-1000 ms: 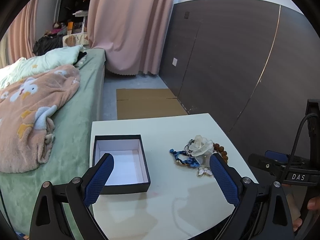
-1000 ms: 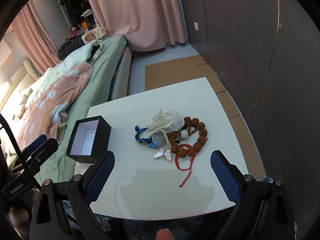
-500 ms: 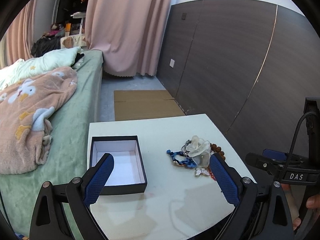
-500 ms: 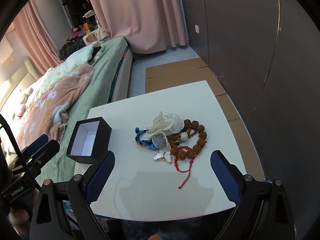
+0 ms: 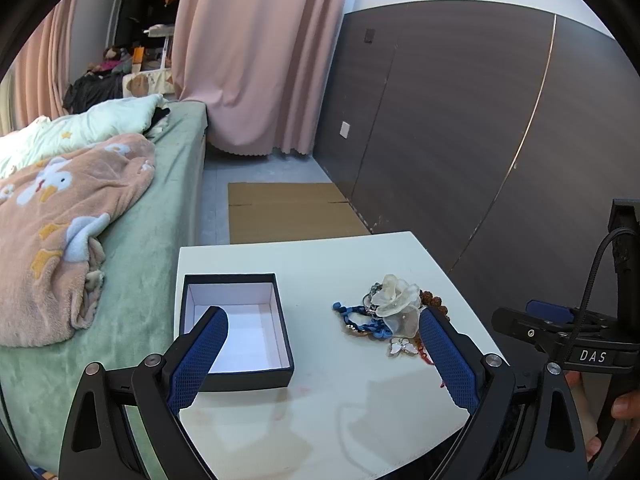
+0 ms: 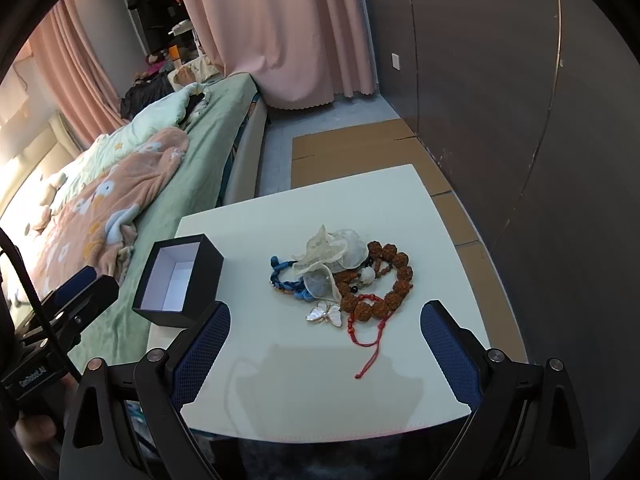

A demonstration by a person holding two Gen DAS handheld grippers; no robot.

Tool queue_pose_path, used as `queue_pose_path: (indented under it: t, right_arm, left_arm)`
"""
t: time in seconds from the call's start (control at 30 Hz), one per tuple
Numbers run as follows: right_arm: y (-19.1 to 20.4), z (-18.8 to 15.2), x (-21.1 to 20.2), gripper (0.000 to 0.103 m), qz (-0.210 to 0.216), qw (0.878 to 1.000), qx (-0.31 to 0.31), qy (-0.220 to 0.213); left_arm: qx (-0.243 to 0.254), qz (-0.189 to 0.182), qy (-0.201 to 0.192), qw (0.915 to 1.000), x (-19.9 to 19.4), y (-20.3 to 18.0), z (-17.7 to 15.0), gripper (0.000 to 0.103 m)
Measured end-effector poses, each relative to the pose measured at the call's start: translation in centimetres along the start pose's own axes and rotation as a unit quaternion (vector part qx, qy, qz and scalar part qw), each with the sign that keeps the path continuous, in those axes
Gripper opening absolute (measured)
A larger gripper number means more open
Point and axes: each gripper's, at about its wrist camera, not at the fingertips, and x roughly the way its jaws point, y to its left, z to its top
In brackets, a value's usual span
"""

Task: Organize jewelry

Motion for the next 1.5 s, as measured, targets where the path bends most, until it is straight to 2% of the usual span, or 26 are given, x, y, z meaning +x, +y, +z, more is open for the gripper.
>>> queue_pose_path:
  t: [1.0,1.2,1.5]
  right_arm:
    - [-0.7,0.1,0.1,0.097,0.000,1.000,0.007,0.001]
    - [-1.9,0.5,0.3,0.097,0.002,1.000,0.021,0.001]
    - [-5.7,1.9,0.5,0.097,0.013,0.996,0.090,0.000]
  left_arm:
    - [-0.003,-0.013,0.000,0.9999,0.5,-0.5,0.2,0.096]
    - [-0.005,-0.020,-0.001,0.9998,1.5,-0.9,0.6,0.088]
    - [0.003,-0.036,0.022,0.9991,4.6,-2.3,0.6,0.073]
